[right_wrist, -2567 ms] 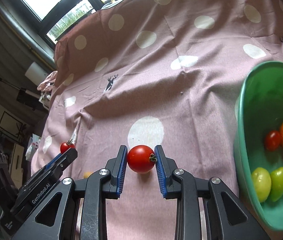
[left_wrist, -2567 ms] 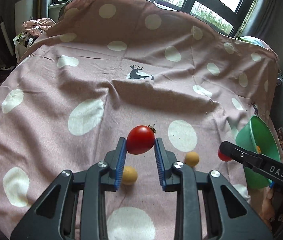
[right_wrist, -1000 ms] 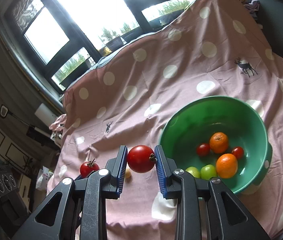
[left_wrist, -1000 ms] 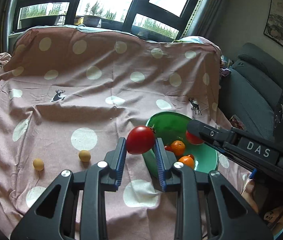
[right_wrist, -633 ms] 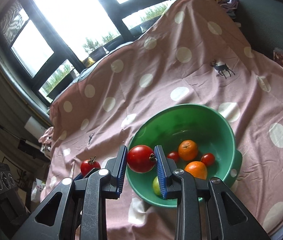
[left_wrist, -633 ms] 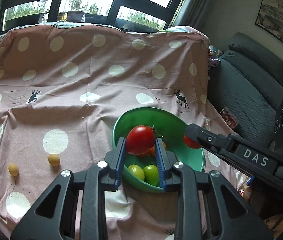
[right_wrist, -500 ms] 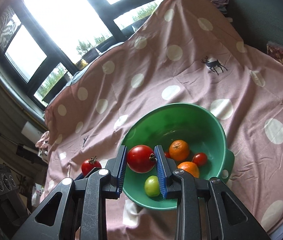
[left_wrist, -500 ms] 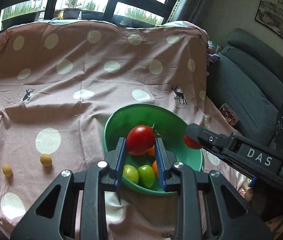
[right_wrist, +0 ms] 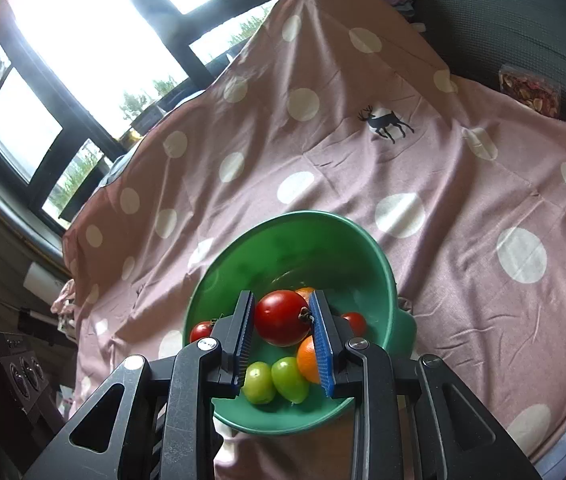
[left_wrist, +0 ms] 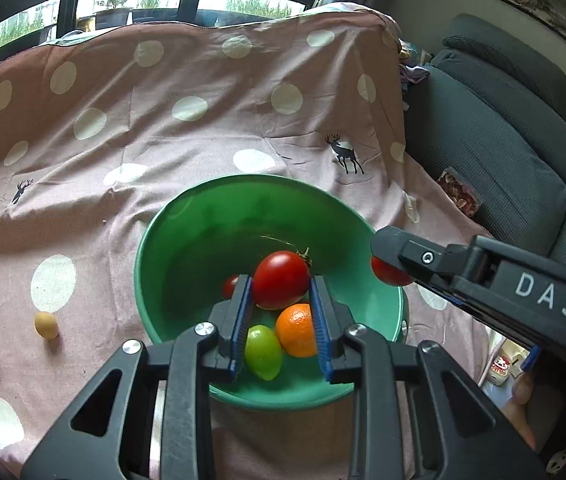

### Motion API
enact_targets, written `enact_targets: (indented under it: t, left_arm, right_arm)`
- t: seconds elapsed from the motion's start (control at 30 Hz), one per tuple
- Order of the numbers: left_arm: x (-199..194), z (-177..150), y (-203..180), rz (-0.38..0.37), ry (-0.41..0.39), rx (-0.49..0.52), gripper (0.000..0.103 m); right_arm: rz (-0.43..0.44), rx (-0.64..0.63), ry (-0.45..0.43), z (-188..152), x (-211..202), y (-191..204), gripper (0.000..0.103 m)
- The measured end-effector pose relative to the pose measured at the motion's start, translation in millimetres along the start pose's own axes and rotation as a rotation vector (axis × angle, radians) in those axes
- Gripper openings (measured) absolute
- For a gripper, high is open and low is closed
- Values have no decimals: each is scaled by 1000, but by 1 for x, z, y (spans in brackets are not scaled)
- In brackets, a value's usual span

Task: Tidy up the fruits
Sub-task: 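Carry the cherry tomato in the right gripper over the green bowl, then open the right gripper to release the cherry tomato into the bowl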

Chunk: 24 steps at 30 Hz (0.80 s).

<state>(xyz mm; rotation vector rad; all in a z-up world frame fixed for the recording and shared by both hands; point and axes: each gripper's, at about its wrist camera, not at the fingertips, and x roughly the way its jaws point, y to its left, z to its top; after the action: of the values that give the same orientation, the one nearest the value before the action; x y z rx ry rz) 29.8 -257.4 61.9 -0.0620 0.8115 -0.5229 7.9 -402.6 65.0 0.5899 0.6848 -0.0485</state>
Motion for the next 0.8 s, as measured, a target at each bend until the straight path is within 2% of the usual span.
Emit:
enact_targets:
  t: [0.37,0.8]
  left_arm:
    - [26,-4,-11,24,51,37,29]
    - [37,-7,-11,27,83,36,29]
  right_arm:
    - [-50,34,18,3,12,-15,30]
    - [-89,54,56,2,25,-25,30]
